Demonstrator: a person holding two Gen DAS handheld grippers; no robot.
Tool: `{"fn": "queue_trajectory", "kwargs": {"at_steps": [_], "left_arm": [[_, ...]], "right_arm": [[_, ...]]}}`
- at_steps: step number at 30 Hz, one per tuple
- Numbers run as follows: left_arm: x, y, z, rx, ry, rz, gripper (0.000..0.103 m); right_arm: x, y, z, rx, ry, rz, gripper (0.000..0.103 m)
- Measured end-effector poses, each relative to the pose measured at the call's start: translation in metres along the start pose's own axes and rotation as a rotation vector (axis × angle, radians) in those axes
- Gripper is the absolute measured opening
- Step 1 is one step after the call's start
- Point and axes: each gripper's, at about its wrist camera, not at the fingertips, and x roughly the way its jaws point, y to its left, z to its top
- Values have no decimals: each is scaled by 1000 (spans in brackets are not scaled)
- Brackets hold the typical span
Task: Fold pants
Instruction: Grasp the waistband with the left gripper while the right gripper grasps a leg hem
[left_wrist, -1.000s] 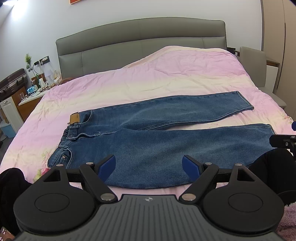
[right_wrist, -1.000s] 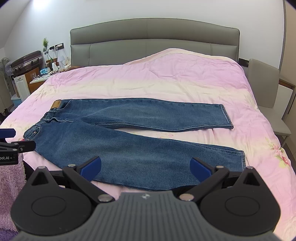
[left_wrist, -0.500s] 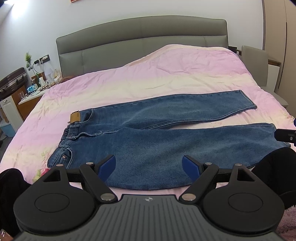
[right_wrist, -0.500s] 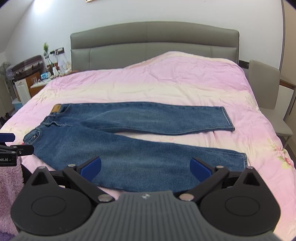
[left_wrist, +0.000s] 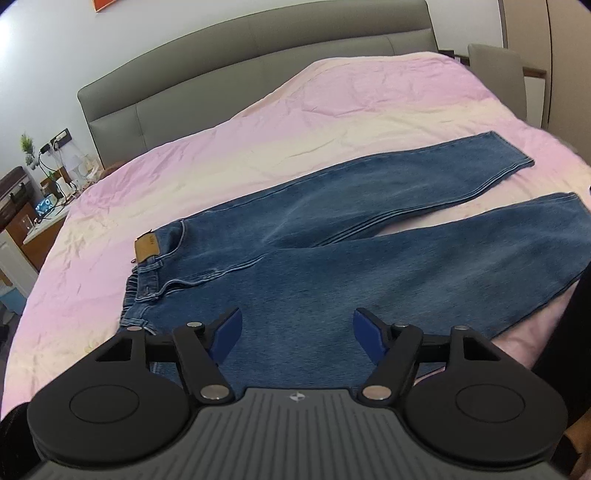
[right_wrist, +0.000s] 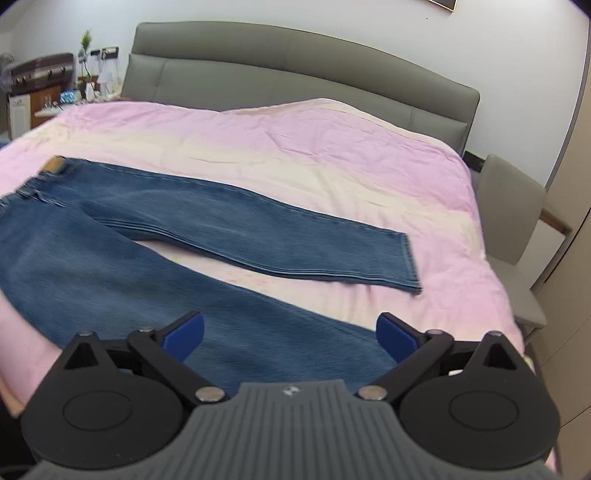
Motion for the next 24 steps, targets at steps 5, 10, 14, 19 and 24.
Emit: {"fn": "queue_trajectory", "kwargs": {"at_steps": [5,10,14,19,24], "left_arm": [[32,37,-1,20,81,42,77],[58,72,-13,27,157,42,64],[70,86,-29,145,187,9,64],[83,100,-44,338,241,17,64],[101,99,-60,544,360,-11,72]], "right_arm": [[35,-50,-4,98,104,36,76],[57,-81,-13,103,172,17,70],[70,-99,-26,79,265,28,50],[77,-115,-40,-10,327,27,49],[80,-119,-53,-138,393,95,49]]}}
